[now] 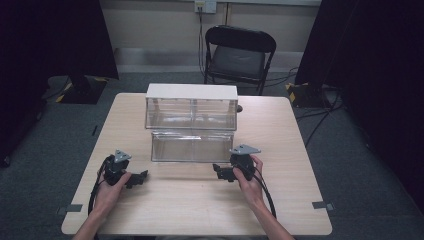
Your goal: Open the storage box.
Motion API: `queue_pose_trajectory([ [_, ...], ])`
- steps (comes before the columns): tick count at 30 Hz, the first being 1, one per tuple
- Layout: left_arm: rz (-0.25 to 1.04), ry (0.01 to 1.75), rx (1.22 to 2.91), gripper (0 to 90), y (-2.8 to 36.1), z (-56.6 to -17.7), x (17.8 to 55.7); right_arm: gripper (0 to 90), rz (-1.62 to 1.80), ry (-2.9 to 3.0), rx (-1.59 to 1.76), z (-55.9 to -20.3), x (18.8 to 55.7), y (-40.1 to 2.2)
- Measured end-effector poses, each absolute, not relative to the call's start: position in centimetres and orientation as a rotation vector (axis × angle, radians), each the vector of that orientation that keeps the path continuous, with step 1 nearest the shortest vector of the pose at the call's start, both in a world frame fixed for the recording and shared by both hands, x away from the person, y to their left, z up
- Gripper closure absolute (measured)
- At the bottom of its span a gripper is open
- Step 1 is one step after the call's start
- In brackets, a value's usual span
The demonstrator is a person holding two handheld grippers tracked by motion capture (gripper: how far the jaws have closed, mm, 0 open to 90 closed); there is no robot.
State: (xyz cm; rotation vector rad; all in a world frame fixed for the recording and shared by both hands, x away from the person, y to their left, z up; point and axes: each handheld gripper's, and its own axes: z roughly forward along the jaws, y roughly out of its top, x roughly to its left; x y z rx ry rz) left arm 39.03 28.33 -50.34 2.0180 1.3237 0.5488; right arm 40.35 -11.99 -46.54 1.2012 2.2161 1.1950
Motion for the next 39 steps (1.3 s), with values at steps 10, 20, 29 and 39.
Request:
queue_pose_trajectory([
  [10,0.549,1.324,2.019,0.0,28.33,-50.34,39.03,13.4,1.211,2.213,1.194,-46.27,40.13,-11.89],
  [20,0.549,1.325,2.018,0.0,28.33,-50.34,39.03,13.4,1.211,2.211,1.191,-46.08,39.92,-11.85],
  [29,0.549,1.324,2.018,0.0,28.33,-50.34,39.03,13.4,1.209,2.209,1.195,-46.05,39.85,-11.83],
  [39,0.549,1.325,2.018,0.0,28.33,-50.34,39.03,13.6,1.203,2.204,1.197,-46.02,39.76,-11.79],
])
